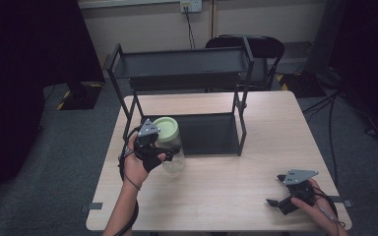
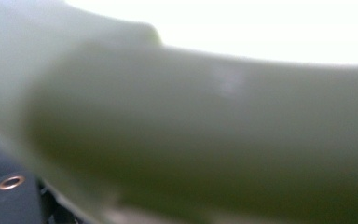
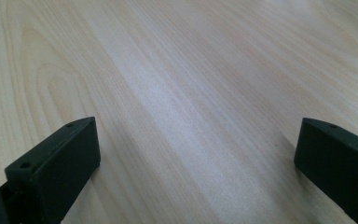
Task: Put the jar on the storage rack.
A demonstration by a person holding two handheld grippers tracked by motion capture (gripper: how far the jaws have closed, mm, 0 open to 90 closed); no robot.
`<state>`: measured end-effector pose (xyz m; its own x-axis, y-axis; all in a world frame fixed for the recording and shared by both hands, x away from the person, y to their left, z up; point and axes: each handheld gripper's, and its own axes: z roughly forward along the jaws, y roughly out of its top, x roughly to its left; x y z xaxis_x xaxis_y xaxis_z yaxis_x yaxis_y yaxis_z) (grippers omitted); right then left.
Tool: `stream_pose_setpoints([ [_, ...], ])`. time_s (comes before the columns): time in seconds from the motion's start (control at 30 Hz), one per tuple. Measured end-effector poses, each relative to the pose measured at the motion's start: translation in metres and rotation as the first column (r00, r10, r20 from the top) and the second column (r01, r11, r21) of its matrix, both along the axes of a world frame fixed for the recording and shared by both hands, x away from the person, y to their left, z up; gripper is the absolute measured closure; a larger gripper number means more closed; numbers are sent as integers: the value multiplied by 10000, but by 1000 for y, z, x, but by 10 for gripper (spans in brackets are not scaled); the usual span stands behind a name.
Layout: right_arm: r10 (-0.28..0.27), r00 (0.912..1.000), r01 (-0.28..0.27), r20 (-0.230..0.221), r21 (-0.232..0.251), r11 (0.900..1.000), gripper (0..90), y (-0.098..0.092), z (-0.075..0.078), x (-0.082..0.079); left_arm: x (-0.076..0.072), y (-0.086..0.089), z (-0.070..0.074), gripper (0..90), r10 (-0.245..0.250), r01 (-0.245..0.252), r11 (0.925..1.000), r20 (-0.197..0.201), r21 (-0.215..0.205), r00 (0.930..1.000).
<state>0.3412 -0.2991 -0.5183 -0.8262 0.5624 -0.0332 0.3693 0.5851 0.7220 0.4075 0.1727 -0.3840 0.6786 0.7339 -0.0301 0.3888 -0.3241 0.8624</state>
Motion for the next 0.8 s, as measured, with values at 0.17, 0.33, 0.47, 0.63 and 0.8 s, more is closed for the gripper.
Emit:
stream_pose_setpoints([
  [0.17, 0, 10000, 0, -1, 0, 10000, 0, 0, 0, 0, 6, -2, 3, 106, 48, -47, 9999, 34, -117, 10000],
  [0.33, 0, 10000, 0, 0, 1, 10000, 0, 0, 0, 0, 13, -6, 7, 106, 79, -79, 10000, 101, -36, 9999],
  [0.47, -1, 10000, 1, 0, 1, 10000, 0, 0, 0, 0, 20, -10, 8, 106, 18, -18, 10000, 91, -45, 10000],
  [0.63, 0, 10000, 0, -2, 1, 10000, 0, 0, 0, 0, 28, -13, 8, 106, 19, -19, 10000, 77, -21, 10000],
  [0.8, 2, 10000, -2, 2, 1, 10000, 0, 0, 0, 0, 36, -17, 9, 106, 132, -132, 9999, 117, 49, 9998],
])
